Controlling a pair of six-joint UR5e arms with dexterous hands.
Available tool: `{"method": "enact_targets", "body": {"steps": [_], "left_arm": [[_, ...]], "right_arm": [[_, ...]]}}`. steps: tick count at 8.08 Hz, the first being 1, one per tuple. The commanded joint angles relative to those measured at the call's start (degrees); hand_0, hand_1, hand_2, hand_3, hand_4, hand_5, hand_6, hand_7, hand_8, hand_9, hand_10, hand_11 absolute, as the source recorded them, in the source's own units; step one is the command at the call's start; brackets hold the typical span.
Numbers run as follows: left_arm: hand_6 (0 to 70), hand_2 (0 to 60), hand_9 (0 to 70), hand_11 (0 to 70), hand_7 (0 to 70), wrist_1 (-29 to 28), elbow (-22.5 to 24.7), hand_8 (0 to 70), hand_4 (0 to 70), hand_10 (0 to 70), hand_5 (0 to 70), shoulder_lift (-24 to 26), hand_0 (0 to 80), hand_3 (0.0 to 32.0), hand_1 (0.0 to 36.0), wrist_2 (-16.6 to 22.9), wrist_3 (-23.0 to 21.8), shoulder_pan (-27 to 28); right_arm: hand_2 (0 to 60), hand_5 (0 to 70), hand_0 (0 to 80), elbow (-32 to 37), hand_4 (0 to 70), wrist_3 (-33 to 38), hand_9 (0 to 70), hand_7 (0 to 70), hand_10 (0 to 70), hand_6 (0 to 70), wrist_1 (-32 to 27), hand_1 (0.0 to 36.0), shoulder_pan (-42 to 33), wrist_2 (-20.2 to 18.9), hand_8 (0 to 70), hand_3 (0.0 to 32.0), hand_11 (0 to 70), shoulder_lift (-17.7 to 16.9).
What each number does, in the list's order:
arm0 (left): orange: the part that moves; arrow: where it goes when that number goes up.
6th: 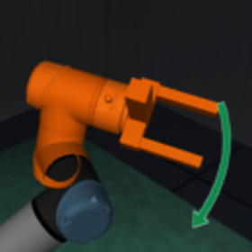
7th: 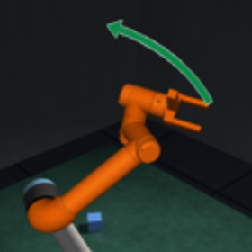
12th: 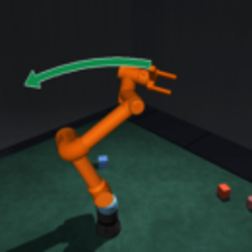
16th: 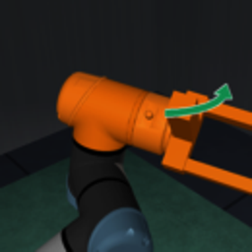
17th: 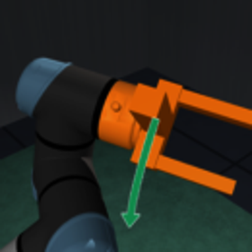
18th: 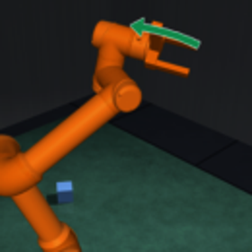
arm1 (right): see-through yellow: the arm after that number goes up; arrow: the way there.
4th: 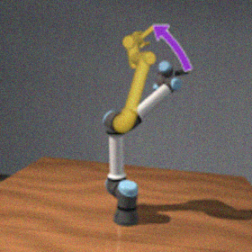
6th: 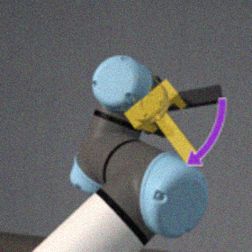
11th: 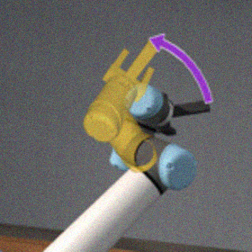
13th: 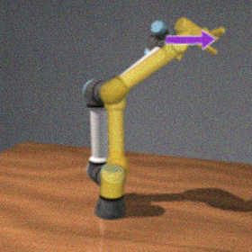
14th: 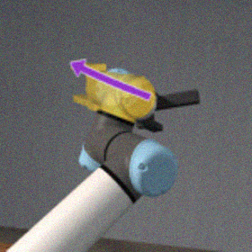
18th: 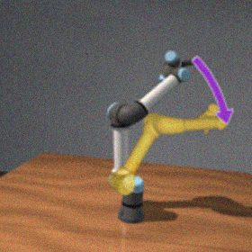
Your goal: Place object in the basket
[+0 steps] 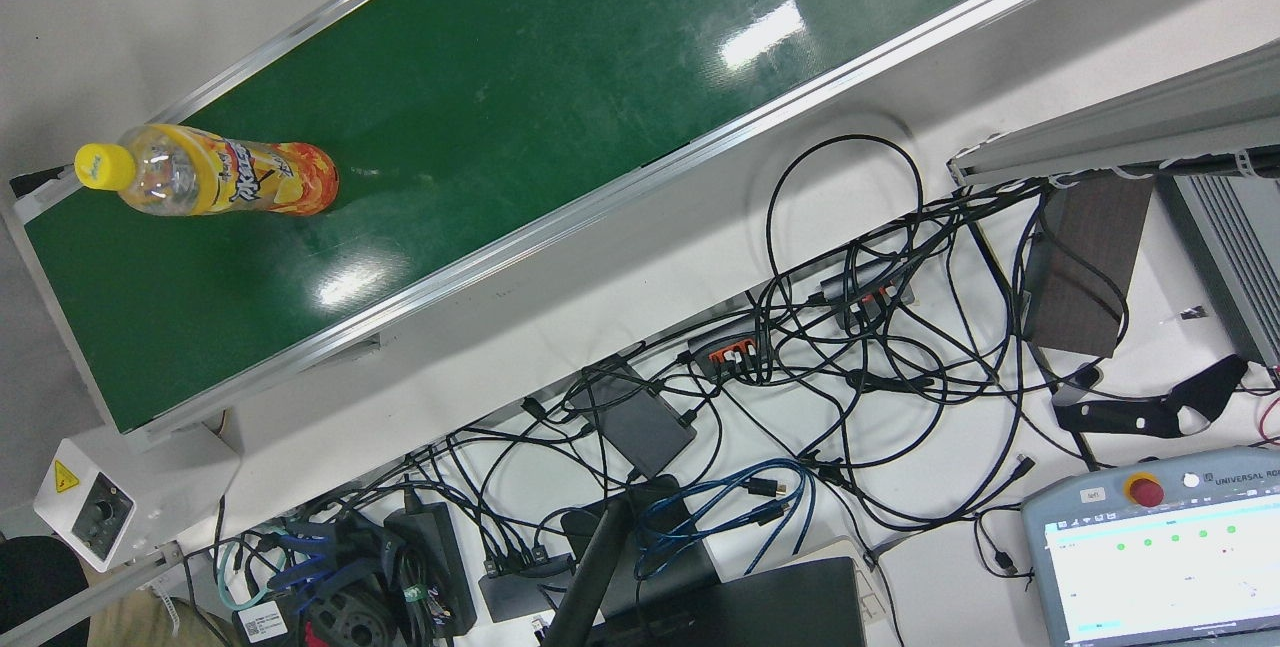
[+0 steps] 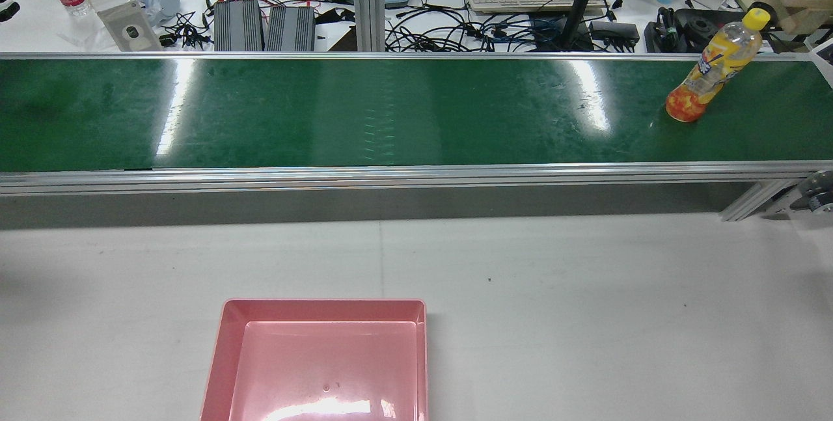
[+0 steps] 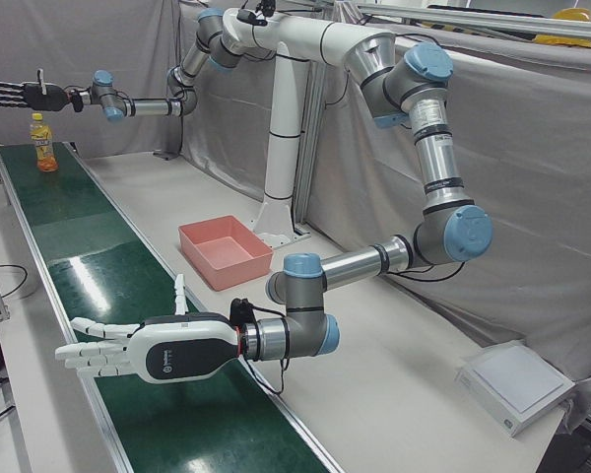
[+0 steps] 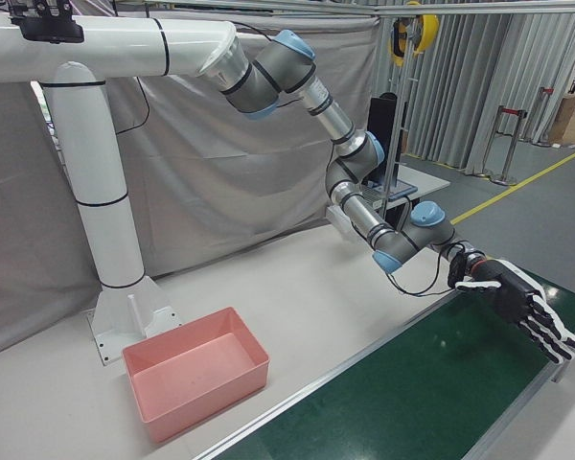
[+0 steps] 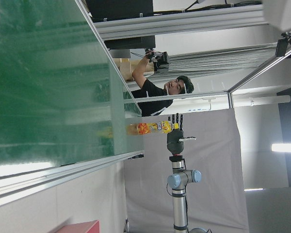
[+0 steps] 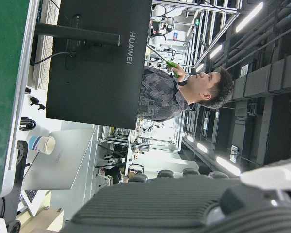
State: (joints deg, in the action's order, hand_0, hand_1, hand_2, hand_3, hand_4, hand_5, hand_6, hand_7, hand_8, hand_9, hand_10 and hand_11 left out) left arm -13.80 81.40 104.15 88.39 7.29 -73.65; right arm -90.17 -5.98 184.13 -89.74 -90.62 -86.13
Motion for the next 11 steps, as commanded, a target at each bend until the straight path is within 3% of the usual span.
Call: {"method": "enact_targets", "body": {"steps": [1,11], "left_arm": [[0.0,0.0,3.5,7.1,2.9,-0.43,0.25,6.3,12.9,3.8,17.3,0.00,59.1,0.0,8.8,0.03,-0.09,0.09],[0.0,0.0,3.7,6.7,2.8,0.44,0.60,7.0,15.3,3.4,20.2,0.00,61.6,0.0,10.0,0.03,-0.09,0.00]], "right_arm": [[0.0,0.0,0.0,0.00,0.0,0.00,0.0,0.0,0.0,0.0,0.00,0.0,0.00,0.00,0.0,0.0,0.0,0.00],[0.0,0.0,0.0,0.00,0.0,0.00,0.0,0.0,0.0,0.0,0.00,0.0,0.00,0.00,0.0,0.0,0.0,0.00]]}}
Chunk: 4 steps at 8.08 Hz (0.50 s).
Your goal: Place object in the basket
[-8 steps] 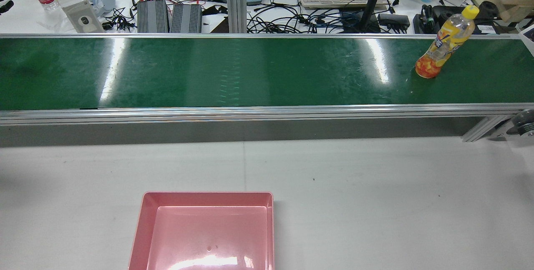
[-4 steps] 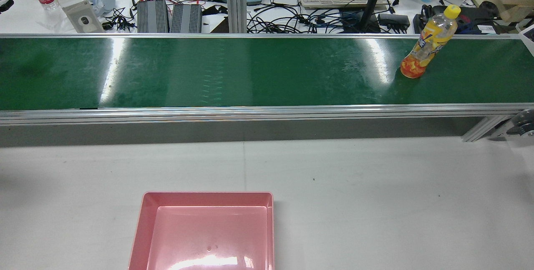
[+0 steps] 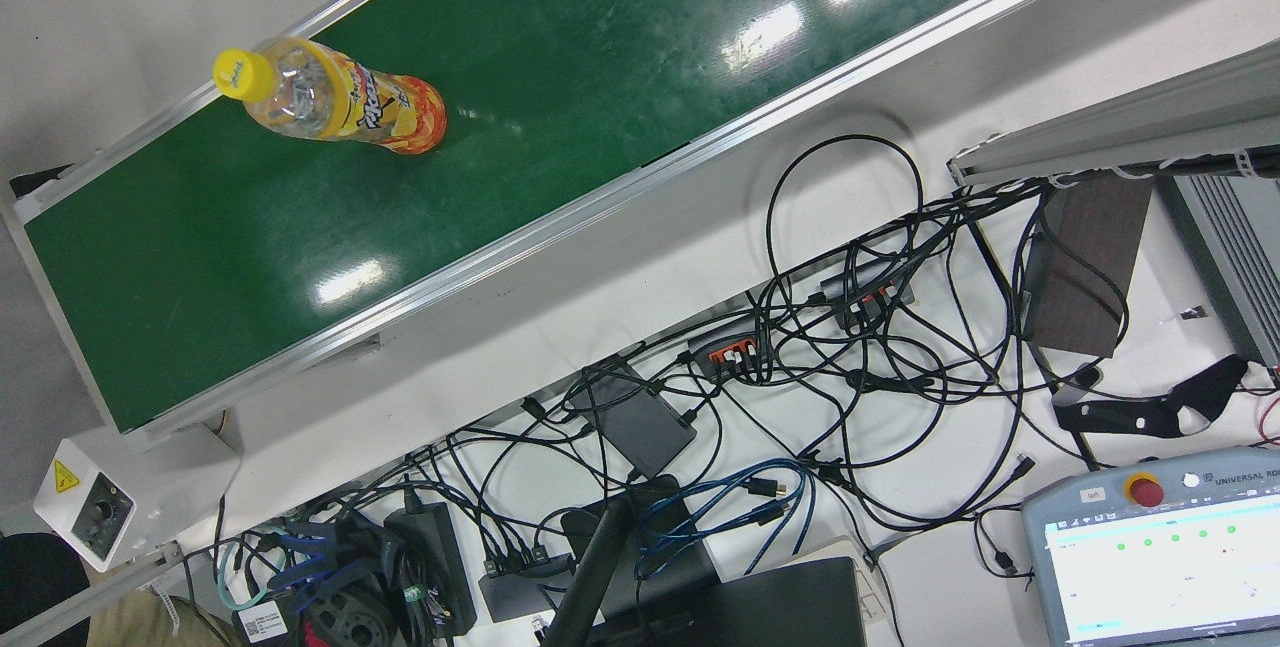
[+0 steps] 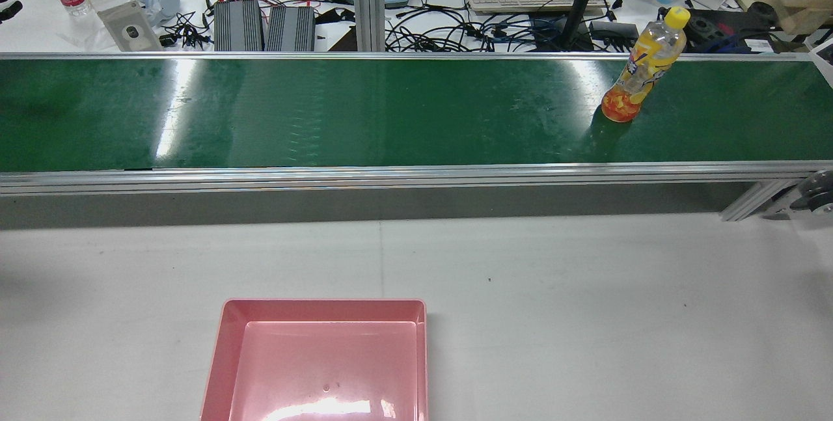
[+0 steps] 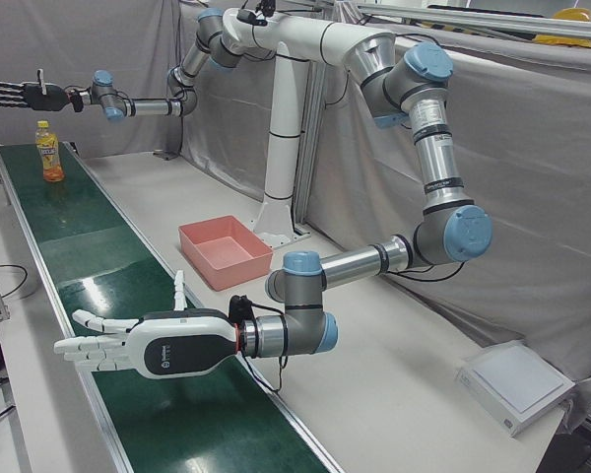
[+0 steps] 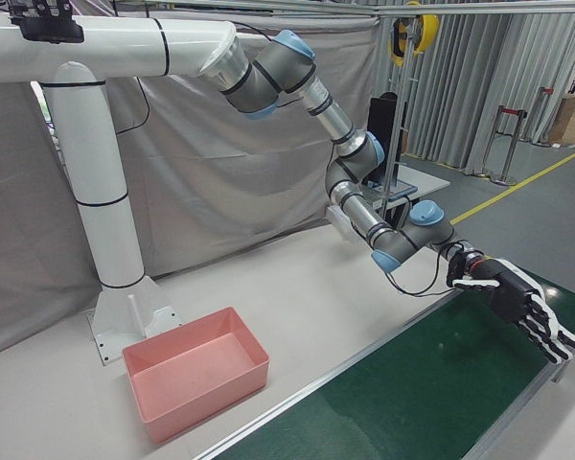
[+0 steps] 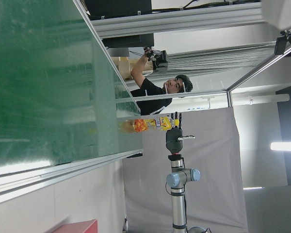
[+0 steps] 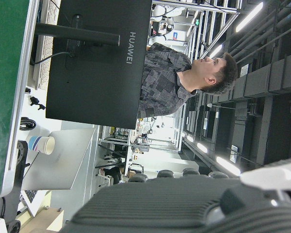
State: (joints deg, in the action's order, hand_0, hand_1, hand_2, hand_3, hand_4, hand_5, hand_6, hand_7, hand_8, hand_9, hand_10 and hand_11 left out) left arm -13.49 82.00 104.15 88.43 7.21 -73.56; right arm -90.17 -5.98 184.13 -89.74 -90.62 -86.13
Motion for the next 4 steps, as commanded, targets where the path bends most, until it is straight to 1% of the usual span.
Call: {"method": "enact_targets", "body": {"steps": [1,2,4], "left_arm": [[0.0,0.0,3.9,6.0,2.6,0.13,0.09,7.3,15.2,3.0,20.5,0.00,62.0,0.0,10.0,-0.01,0.00,0.00],[0.0,0.0,4.2,5.0,3.3,0.13,0.18,7.5,15.3,2.3,20.7,0.00,62.2,0.0,10.0,-0.01,0.00,0.00],[0.0,0.0,4.1,5.7,3.3,0.13,0.09,7.2,14.9,2.8,20.3,0.00,61.8,0.0,9.7,-0.01,0.00,0.00]], "right_arm": [[0.0,0.0,0.0,0.00,0.0,0.00,0.0,0.0,0.0,0.0,0.00,0.0,0.00,0.00,0.0,0.0,0.0,0.00],[0.0,0.0,0.0,0.00,0.0,0.00,0.0,0.0,0.0,0.0,0.00,0.0,0.00,0.00,0.0,0.0,0.0,0.00],[0.0,0.0,0.0,0.00,0.0,0.00,0.0,0.0,0.0,0.0,0.00,0.0,0.00,0.00,0.0,0.0,0.0,0.00]]}}
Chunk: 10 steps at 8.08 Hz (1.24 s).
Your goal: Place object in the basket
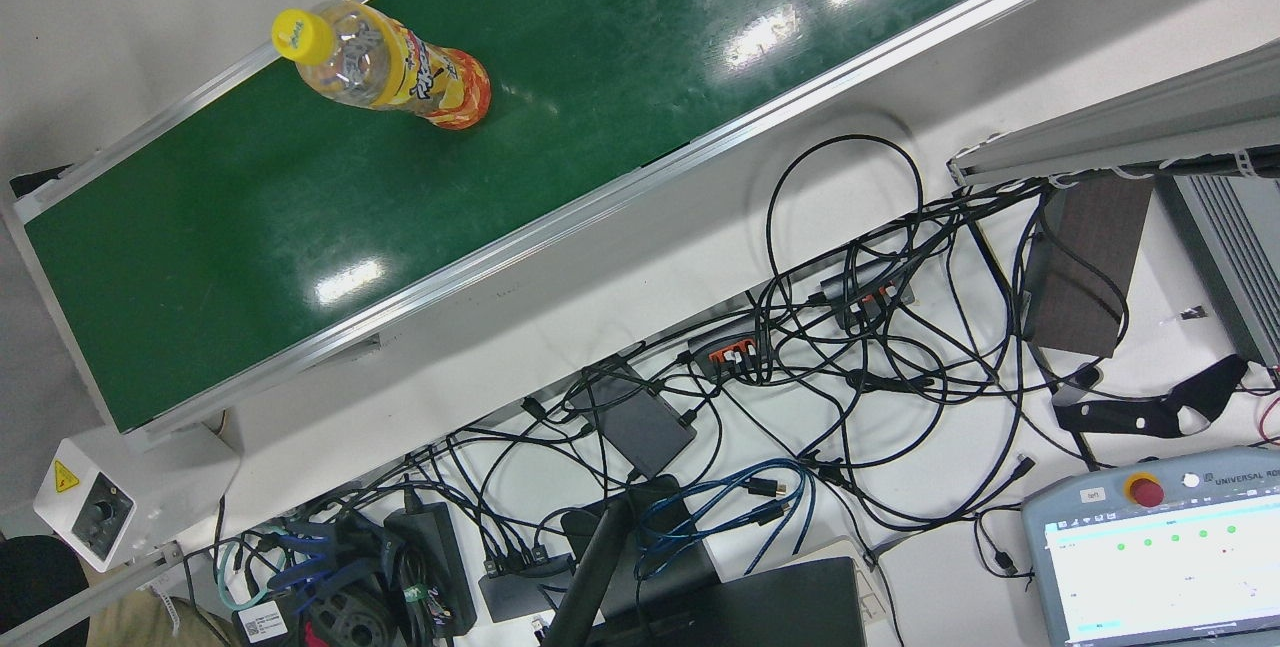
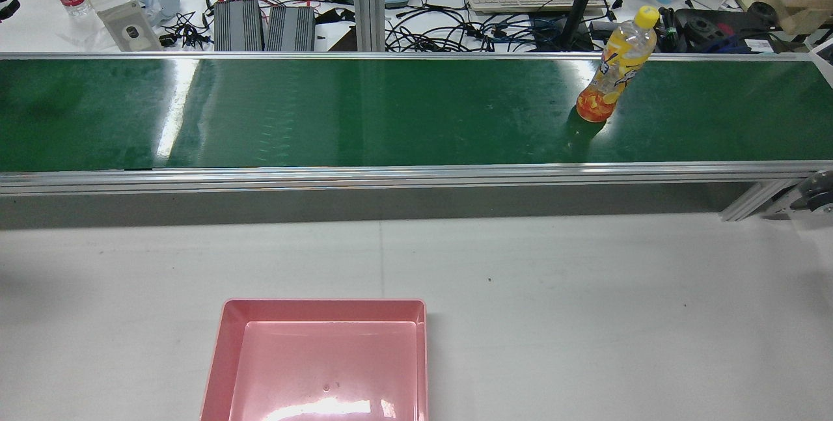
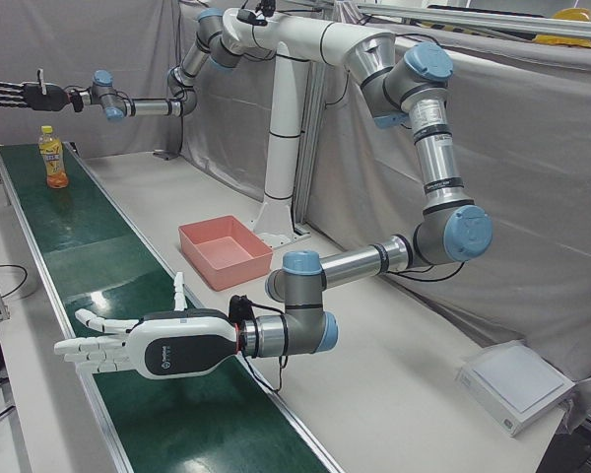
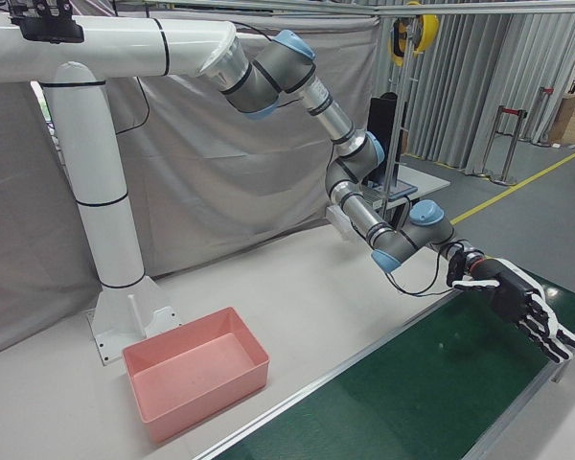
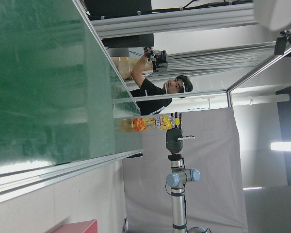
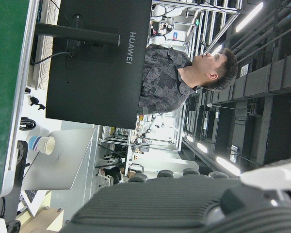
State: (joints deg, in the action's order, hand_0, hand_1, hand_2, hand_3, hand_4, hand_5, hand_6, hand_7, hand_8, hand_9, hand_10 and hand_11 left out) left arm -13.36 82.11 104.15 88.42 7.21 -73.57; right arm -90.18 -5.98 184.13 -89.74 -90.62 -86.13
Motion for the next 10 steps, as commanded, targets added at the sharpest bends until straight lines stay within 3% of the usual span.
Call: {"method": "enact_targets", "body": {"steps": [1,5,7,10], "left_arm": [[0.0,0.0,4.0,6.0,2.6,0.00,-0.10,7.1,14.6,3.0,20.1,0.00,61.7,0.0,9.5,0.00,0.00,0.36],[0.0,0.0,4.5,6.5,2.9,0.79,-0.10,7.0,15.1,3.3,20.8,0.09,62.1,0.0,10.0,-0.26,0.17,0.88],[0.0,0.0,4.5,6.5,2.6,1.93,0.07,7.4,15.2,3.2,20.8,0.09,63.2,0.0,10.1,-2.72,3.67,1.68],[0.0,0.0,4.1,2.3,2.5,3.78,0.07,6.8,14.8,0.4,22.7,2.64,62.6,0.0,10.9,-2.64,4.57,1.86]], "right_arm": [[0.0,0.0,0.0,0.00,0.0,0.00,0.0,0.0,0.0,0.0,0.00,0.0,0.00,0.00,0.0,0.0,0.0,0.00],[0.0,0.0,0.0,0.00,0.0,0.00,0.0,0.0,0.0,0.0,0.00,0.0,0.00,0.00,0.0,0.0,0.0,0.00],[0.0,0.0,0.0,0.00,0.0,0.00,0.0,0.0,0.0,0.0,0.00,0.0,0.00,0.00,0.0,0.0,0.0,0.00],[0.0,0.0,0.0,0.00,0.0,0.00,0.0,0.0,0.0,0.0,0.00,0.0,0.00,0.00,0.0,0.0,0.0,0.00]]}}
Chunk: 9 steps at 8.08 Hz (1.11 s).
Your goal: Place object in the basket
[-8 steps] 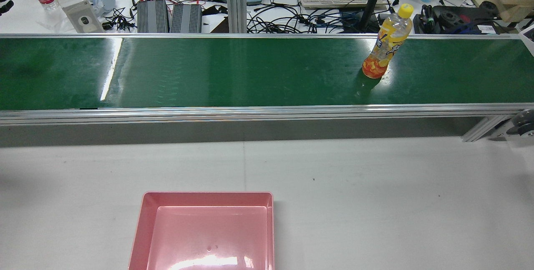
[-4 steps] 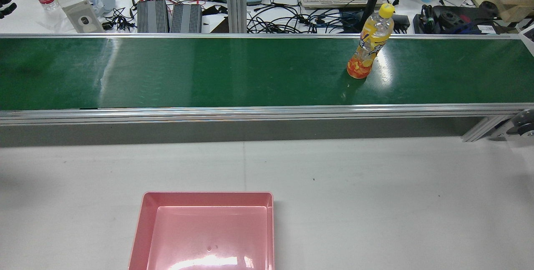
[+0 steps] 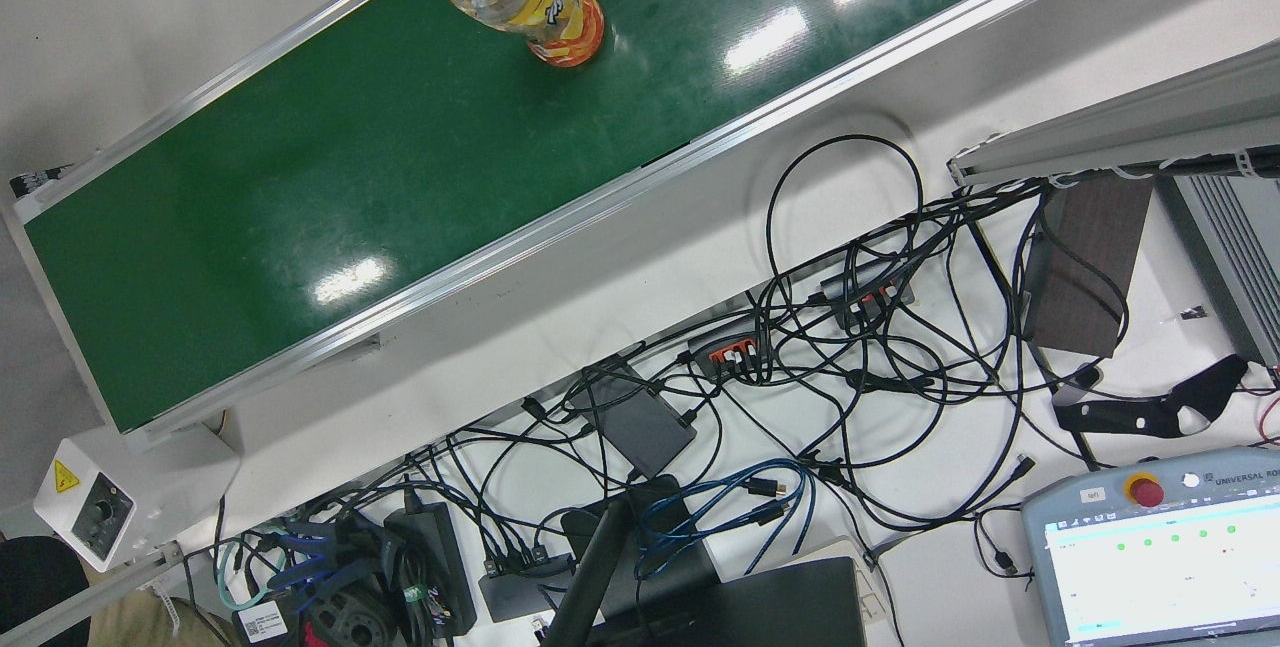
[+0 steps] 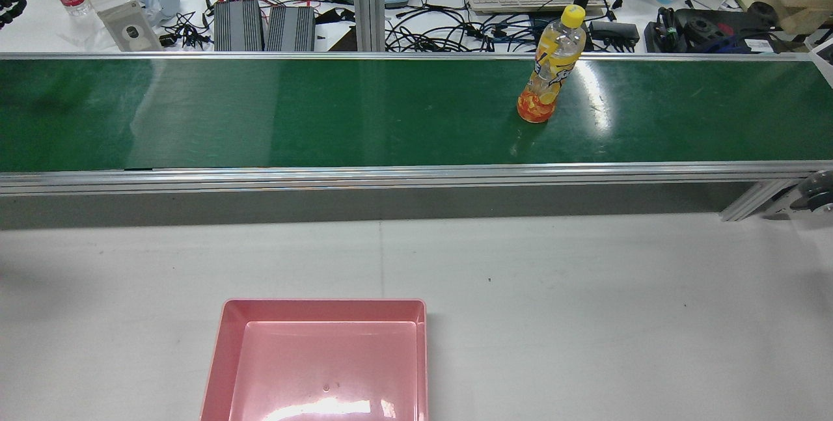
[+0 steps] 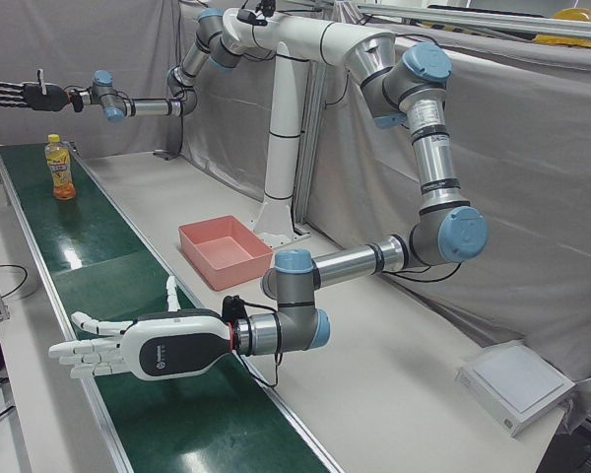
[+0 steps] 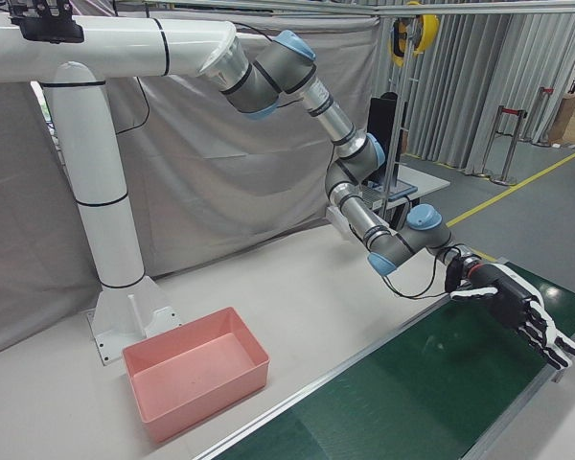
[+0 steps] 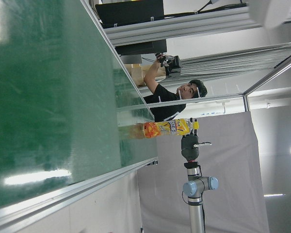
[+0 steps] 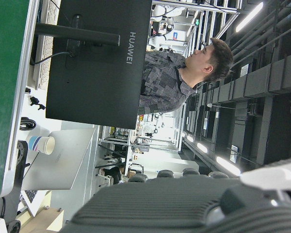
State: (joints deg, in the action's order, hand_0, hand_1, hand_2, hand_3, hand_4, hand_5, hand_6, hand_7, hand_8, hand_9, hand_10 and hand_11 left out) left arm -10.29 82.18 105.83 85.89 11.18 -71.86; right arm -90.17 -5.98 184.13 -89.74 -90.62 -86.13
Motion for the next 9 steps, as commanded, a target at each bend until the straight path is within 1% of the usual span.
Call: {"method": "enact_targets", "body": {"steps": [1,3,4,5,7,9], "left_arm": [[0.0,0.0,4.1,2.7,2.3,0.71,0.00,6.6,15.0,0.7,23.2,0.96,62.3,0.0,10.9,-0.10,0.68,0.23],[0.0,0.0,4.3,3.5,2.7,0.71,0.09,6.5,15.3,1.2,24.2,1.40,62.1,0.0,10.9,-0.10,0.95,0.40],[0.0,0.0,4.0,3.8,2.1,0.71,0.09,6.2,15.1,1.4,22.8,1.49,62.3,0.0,11.0,-0.10,1.03,0.49],[0.0,0.0,3.3,3.9,1.4,0.71,0.00,5.9,14.8,1.5,19.8,1.75,62.0,0.0,9.5,-0.10,1.03,0.49],[0.0,0.0,3.8,3.8,1.3,0.71,0.00,6.2,14.9,1.4,21.4,2.10,61.2,0.0,9.3,-0.10,1.03,0.49],[0.0,0.0,1.7,6.2,0.4,0.79,0.18,5.3,13.8,3.1,21.9,2.71,61.3,0.0,9.3,-0.10,1.03,0.58]], "right_arm": [[0.0,0.0,0.0,0.00,0.0,0.00,0.0,0.0,0.0,0.0,0.00,0.0,0.00,0.00,0.0,0.0,0.0,0.00],[0.0,0.0,0.0,0.00,0.0,0.00,0.0,0.0,0.0,0.0,0.00,0.0,0.00,0.00,0.0,0.0,0.0,0.00],[0.0,0.0,0.0,0.00,0.0,0.00,0.0,0.0,0.0,0.0,0.00,0.0,0.00,0.00,0.0,0.0,0.0,0.00],[0.0,0.0,0.0,0.00,0.0,0.00,0.0,0.0,0.0,0.0,0.00,0.0,0.00,0.00,0.0,0.0,0.0,0.00],[0.0,0.0,0.0,0.00,0.0,0.00,0.0,0.0,0.0,0.0,0.00,0.0,0.00,0.00,0.0,0.0,0.0,0.00],[0.0,0.0,0.0,0.00,0.0,0.00,0.0,0.0,0.0,0.0,0.00,0.0,0.00,0.00,0.0,0.0,0.0,0.00]]}}
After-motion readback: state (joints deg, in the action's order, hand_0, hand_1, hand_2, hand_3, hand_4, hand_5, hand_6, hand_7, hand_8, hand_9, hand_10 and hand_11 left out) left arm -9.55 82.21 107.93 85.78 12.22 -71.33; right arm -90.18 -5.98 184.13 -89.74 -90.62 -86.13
